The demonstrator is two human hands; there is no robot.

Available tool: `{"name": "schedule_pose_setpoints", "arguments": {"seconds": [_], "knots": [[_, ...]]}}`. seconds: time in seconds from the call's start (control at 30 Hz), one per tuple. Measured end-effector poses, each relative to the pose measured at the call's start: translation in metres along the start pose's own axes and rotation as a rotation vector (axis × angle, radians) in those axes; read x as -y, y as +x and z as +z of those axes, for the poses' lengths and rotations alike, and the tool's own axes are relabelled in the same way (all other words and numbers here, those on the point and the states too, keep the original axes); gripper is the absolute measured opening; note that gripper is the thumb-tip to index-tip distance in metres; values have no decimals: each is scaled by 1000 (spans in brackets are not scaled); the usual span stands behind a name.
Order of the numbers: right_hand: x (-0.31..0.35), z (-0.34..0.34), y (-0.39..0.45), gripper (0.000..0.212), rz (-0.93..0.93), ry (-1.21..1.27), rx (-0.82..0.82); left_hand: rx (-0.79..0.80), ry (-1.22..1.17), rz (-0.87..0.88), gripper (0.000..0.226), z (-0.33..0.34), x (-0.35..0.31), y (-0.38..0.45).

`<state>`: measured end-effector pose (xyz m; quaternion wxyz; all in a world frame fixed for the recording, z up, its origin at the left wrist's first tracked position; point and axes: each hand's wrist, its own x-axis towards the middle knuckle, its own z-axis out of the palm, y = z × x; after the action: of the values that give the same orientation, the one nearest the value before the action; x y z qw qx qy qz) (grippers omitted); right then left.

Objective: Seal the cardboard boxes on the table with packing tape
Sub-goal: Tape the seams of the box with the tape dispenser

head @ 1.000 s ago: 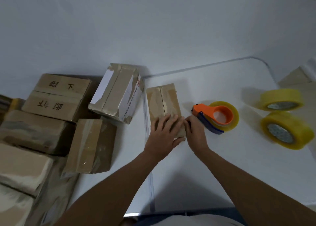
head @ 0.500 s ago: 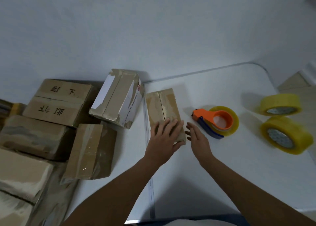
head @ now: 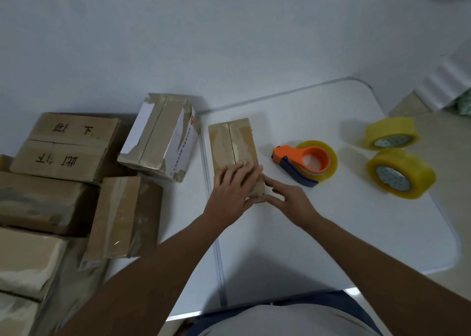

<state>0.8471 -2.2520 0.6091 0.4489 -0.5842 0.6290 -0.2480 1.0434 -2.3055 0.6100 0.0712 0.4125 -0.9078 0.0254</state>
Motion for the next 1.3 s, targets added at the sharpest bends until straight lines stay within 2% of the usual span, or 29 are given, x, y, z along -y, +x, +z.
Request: {"name": "schedule_pose_setpoints", "arguments": {"seconds": [0.17,0.3,0.4,0.47,0.5,0.57,0.63,0.73,0.8,0.87,1.0,1.13,1.3], "knots": [[13,-20,19,63,-119,-314,106,12,39,16,81,4,1,1],[13,-2,12,70,-72,-289,47,45,-25,16,80,-1,-1,1],[17,5,5,79,-32,-184,-6,216,-243,23,78,-20,5,9],[20,4,-2,82,-36,-197,-66,319,-571,-68,67,-42,18,13],[21,3,-5,79,-68,-242,-95,301,-722,-139,60,-54,26,11],[26,2,-8,70,-186,-344,-134,124,-841,-338,43,-70,39,-3],[33,7,-4,61,-295,-429,-127,-34,-933,-656,27,-70,47,-26],[50,21,10,60,-389,-611,-45,-19,-1413,-1249,22,-52,43,-54],[57,31,21,69,-379,-735,23,2,-1741,-1495,31,-34,37,-64],[58,39,28,76,-363,-829,26,6,-1925,-1619,36,-21,28,-69],[51,47,32,74,-318,-964,2,-32,-2096,-1676,46,-19,15,-67],[49,48,32,71,-321,-1031,-7,-74,-2116,-1599,53,-19,21,-74],[51,49,31,71,-309,-1055,1,-115,-2006,-1367,25,-24,25,-82]]}}
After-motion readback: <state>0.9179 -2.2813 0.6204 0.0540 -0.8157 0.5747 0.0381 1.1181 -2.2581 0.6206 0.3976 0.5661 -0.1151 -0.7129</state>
